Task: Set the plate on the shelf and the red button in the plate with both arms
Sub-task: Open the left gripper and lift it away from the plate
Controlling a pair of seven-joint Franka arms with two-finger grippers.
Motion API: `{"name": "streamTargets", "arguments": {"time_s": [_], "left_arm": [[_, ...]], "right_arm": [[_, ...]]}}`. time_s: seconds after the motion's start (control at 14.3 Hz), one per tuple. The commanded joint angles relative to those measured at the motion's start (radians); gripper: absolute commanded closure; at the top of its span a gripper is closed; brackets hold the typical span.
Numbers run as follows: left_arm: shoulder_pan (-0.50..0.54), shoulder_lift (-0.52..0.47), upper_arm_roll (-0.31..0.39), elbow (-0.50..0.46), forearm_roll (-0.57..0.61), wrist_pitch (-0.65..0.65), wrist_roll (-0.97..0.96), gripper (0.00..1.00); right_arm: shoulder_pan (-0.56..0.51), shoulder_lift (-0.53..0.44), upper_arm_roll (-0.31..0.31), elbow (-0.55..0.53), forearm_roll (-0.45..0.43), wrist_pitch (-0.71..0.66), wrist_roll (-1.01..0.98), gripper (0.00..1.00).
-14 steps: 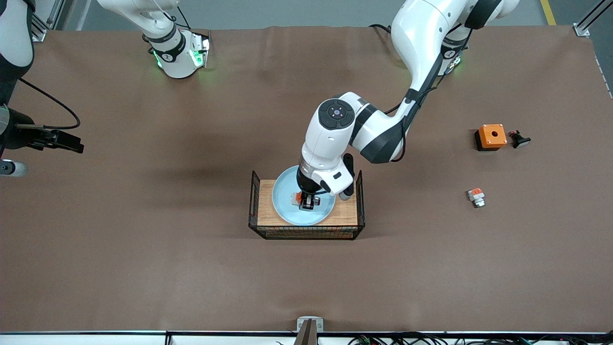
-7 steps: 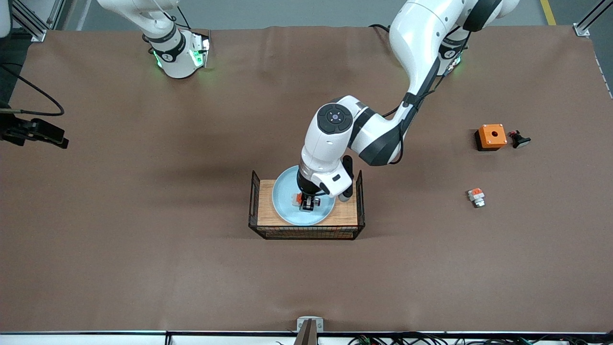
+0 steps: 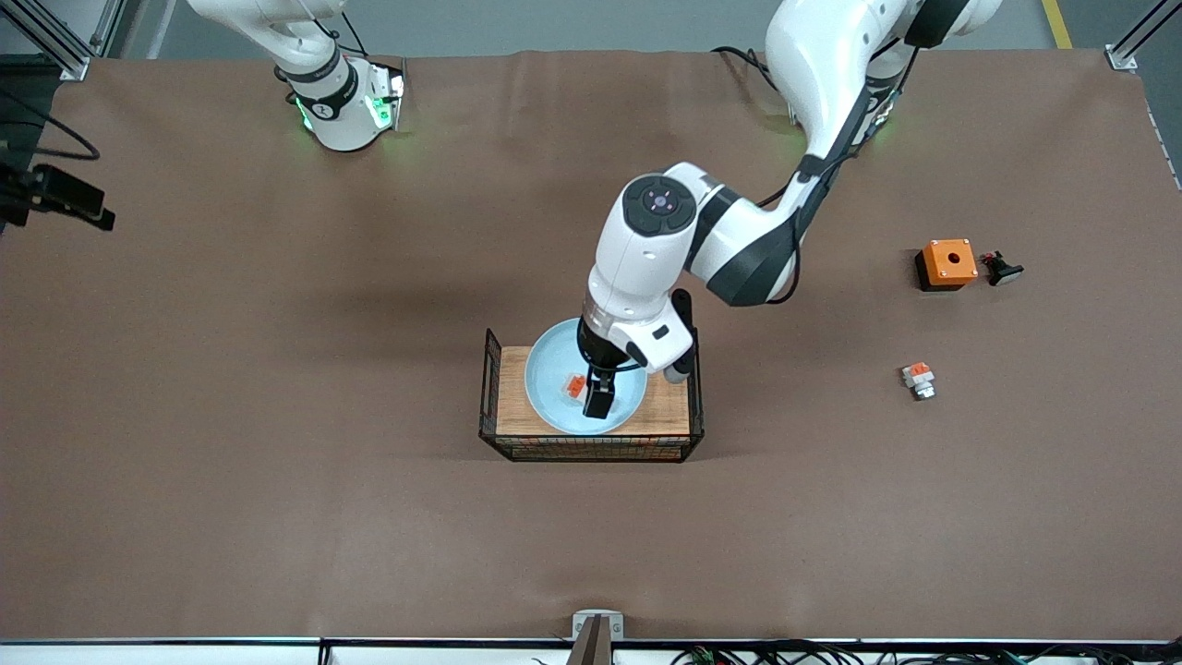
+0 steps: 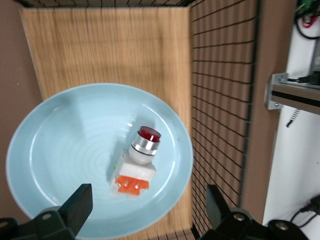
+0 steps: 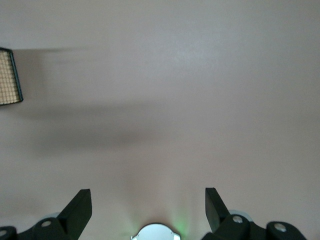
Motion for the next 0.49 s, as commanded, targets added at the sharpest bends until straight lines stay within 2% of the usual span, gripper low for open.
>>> {"name": "streamTargets", "arguments": {"time_s": [0.0,0.28,0.42], "left_arm": [[0.046,-0.119,-0.003,-0.028,0.006,-0.133,0.102,0.0],[0.185,-0.239,-0.004,-0.03,-0.07,-0.324,0.415,0.0],[0.28,-0.301,-0.004,-0.031,-0.123,-0.459,0.631,0.0]], "right_arm": [[-0.009,-0.082,0.011,-0.105,0.022,0.02,0.005,0.0],[0.013,-0.11,0.012,-0.131,0.022,0.067,0.005,0.0],[0.011,-0.157,0.011,-0.199,0.022,0.122,0.005,0.0]]}}
